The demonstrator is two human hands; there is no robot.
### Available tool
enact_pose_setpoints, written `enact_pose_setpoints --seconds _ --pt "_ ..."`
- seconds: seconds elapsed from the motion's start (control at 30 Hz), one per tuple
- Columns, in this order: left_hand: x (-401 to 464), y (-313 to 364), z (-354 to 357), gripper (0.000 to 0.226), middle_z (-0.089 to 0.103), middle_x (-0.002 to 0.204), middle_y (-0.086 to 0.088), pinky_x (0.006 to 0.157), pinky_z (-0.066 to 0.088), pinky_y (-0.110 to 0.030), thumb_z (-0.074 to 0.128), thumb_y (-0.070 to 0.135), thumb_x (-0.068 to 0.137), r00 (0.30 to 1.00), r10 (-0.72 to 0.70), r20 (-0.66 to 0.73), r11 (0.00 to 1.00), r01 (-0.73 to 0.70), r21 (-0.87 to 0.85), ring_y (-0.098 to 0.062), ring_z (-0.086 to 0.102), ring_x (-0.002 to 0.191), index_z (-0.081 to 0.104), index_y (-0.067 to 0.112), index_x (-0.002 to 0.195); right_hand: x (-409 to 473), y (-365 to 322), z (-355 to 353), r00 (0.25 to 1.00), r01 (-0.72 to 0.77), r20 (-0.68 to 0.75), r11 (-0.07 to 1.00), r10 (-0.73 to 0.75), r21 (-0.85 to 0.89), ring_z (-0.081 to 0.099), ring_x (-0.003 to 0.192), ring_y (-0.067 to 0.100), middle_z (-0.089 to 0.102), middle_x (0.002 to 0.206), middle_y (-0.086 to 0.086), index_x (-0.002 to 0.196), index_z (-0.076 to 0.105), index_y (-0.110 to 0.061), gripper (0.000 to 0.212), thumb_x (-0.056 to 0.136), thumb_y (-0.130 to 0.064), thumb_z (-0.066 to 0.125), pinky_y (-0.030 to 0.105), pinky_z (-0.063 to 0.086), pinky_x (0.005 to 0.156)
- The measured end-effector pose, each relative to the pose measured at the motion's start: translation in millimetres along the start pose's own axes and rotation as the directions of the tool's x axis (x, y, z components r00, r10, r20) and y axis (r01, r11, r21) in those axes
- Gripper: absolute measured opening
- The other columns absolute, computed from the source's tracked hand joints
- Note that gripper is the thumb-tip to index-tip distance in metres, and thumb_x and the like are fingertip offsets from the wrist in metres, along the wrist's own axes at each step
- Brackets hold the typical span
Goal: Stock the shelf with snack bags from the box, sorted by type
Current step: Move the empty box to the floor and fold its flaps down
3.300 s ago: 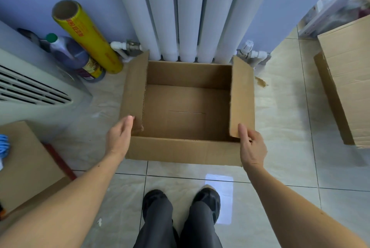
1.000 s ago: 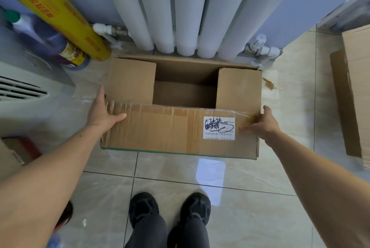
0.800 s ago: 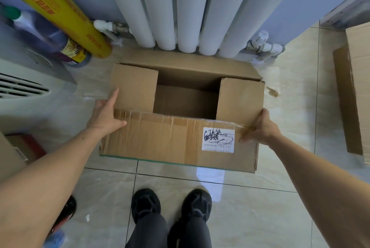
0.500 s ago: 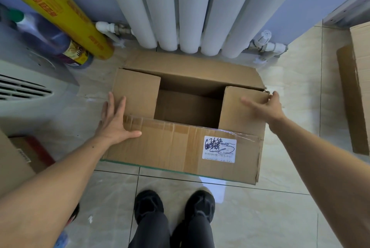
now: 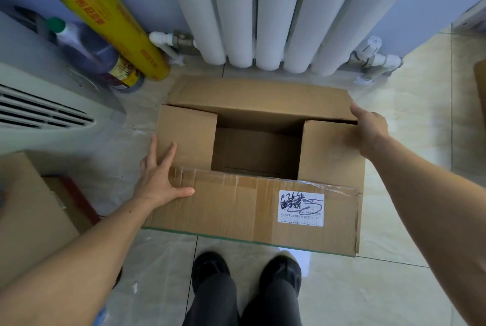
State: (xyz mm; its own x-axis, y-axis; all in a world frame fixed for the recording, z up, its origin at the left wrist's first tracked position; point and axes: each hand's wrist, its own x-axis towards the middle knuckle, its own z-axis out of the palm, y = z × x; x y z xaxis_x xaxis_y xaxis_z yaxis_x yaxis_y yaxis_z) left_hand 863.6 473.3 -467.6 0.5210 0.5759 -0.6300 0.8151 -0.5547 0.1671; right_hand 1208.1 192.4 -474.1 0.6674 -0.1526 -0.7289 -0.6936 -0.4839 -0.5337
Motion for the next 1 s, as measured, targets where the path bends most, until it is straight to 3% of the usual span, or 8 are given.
enact_pose_setpoints --seconds 0.17,0.37,0.43,0.5,0.63,0.77,0.83,1.0 --pt "-8.5 -2.3 2.6 0.127 -0.037 0.152 0.013 0.112 0.030 -0.054 0.086 0.050 0.060 1.000 0.011 -0.013 1.000 -0.011 0.003 -0.032 -0.005 0.146 0.000 0.042 0.153 -7.7 5.3 -2.8 0.999 -0.011 0.037 0.981 0.004 0.194 0.055 0.111 0.023 0.058 0.122 -0.001 0.127 0.053 -0.019 0.056 0.082 -0.051 0.065 0.039 0.045 0.101" --pt "-15.5 -4.7 5.5 0.125 -0.035 0.152 0.013 0.113 0.030 -0.054 0.084 0.054 0.061 1.000 -0.014 0.001 1.000 0.014 0.022 -0.031 -0.004 0.146 0.001 0.041 0.153 -36.8 15.1 -4.7 0.992 0.071 0.065 0.905 -0.108 0.419 0.063 0.103 0.011 0.066 0.113 -0.009 0.118 0.060 -0.024 0.058 0.082 -0.069 0.051 0.030 0.053 0.087" --pt "-16.4 -6.4 6.1 0.127 -0.035 0.152 0.012 0.112 0.030 -0.055 0.084 0.055 0.061 1.000 -0.016 -0.005 1.000 0.016 0.026 -0.031 -0.004 0.146 -0.003 0.041 0.152 -47.3 19.6 -8.9 0.986 0.075 0.100 0.892 -0.132 0.446 0.064 0.073 0.001 0.069 0.087 -0.012 0.092 0.062 -0.025 0.050 0.086 -0.072 0.045 0.015 0.051 0.062" --pt "-18.3 -6.9 6.7 0.134 -0.034 0.154 0.010 0.112 0.030 -0.057 0.084 0.055 0.059 0.999 -0.012 -0.033 1.000 0.012 0.011 -0.032 -0.004 0.147 -0.013 0.041 0.150 -54.4 28.4 -20.0 0.985 0.048 0.118 0.857 -0.125 0.513 0.051 0.050 0.004 0.061 0.069 -0.010 0.075 0.056 -0.023 0.058 0.085 -0.077 0.038 0.015 0.040 0.045" --pt "-27.4 -5.3 12.5 0.154 -0.028 0.158 -0.006 0.118 0.007 -0.054 0.090 0.050 0.051 0.971 0.032 -0.235 0.999 -0.033 0.001 -0.032 -0.014 0.147 -0.030 0.032 0.145 -57.1 50.2 -43.3 0.977 -0.041 0.195 0.832 -0.082 0.554 0.054 0.072 0.009 0.065 0.090 -0.008 0.089 0.067 -0.020 0.073 0.073 -0.087 0.042 0.022 0.046 0.069" --pt "-34.9 -1.9 12.0 0.161 -0.025 0.157 -0.018 0.115 -0.012 -0.053 0.093 0.051 0.041 0.912 0.147 -0.383 0.984 -0.094 0.153 -0.034 -0.023 0.145 -0.024 0.024 0.150 -66.6 67.9 -59.3 0.942 -0.084 0.327 0.892 -0.074 0.444 0.056 0.088 0.007 0.062 0.082 -0.018 0.075 0.068 -0.027 0.026 0.083 -0.051 0.062 0.033 0.038 0.084" --pt "-37.7 1.3 10.9 0.161 -0.022 0.157 -0.019 0.114 -0.017 -0.051 0.093 0.051 0.041 0.897 0.201 -0.393 0.965 -0.114 0.235 -0.034 -0.024 0.144 -0.021 0.024 0.151 -69.7 79.5 -66.8 0.952 -0.064 0.300 0.918 -0.061 0.391 0.059 0.106 0.009 0.066 0.097 -0.016 0.095 0.069 -0.032 0.010 0.085 -0.032 0.066 0.036 0.040 0.095" --pt "-42.8 6.1 8.5 0.146 -0.025 0.158 -0.011 0.114 -0.021 -0.050 0.087 0.052 0.053 0.914 0.305 -0.269 0.890 -0.172 0.422 -0.031 -0.023 0.145 -0.016 0.026 0.153 -78.4 108.0 -72.6 0.988 0.014 0.148 0.968 -0.053 0.252 0.063 0.107 0.015 0.061 0.131 0.000 0.131 0.059 -0.022 0.054 0.081 -0.013 0.077 0.042 0.047 0.097"
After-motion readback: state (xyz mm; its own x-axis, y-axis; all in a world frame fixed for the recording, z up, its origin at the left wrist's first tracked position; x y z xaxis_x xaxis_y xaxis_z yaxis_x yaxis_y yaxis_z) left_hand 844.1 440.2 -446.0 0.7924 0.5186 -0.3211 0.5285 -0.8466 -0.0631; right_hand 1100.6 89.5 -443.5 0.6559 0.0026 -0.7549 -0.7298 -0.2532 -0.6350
